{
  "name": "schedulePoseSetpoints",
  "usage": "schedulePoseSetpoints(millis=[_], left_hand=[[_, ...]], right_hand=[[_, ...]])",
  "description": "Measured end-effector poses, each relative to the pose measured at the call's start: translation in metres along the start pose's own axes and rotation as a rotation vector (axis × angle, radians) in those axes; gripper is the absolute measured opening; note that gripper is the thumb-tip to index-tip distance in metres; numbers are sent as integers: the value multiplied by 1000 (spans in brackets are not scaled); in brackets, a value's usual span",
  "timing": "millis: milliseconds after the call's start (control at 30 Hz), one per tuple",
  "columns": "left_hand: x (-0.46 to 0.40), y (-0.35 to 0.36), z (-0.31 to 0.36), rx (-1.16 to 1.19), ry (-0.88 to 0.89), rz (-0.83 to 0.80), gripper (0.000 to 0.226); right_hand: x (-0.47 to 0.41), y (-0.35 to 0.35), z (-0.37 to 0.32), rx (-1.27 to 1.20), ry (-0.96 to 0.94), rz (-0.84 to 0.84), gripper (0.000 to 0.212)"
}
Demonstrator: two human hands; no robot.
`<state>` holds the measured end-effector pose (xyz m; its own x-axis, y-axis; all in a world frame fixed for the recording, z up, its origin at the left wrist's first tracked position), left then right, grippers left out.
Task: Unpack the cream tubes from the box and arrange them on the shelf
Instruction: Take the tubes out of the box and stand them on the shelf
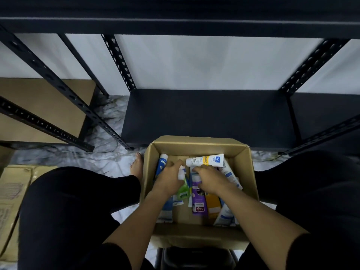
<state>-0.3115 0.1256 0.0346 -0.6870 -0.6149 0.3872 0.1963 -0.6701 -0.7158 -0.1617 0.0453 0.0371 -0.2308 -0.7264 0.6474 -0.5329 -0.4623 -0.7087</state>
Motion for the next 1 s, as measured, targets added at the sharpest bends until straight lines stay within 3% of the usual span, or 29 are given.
schedulePoseSetpoints(millis=[200, 333, 700, 1000], left_hand=[[14, -16, 0, -156, 26, 26, 35], [21, -24, 0, -199, -25, 39, 33], [30, -36, 7, -370, -54, 68, 24], [33, -53, 10, -199, -179, 136, 32]], right_hand=[[-8, 11, -4, 229, -78, 10, 66], [-11, 14, -4, 228, -89, -3, 74], [-6, -6, -5, 80, -17, 5, 57], [21, -59, 17, -333, 132, 81, 22]])
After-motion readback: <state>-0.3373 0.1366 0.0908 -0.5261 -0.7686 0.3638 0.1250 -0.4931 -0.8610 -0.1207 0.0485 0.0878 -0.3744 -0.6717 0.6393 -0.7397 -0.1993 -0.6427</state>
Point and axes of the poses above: each hand's wrist, its own x-axis away from the middle knuckle, its own y-axis out of the palm, z = x × y, the point moved 1 cm from there along -x, towards the middle knuckle, and after that the axes turned 7 degrees about y, right-handed, at the moved point
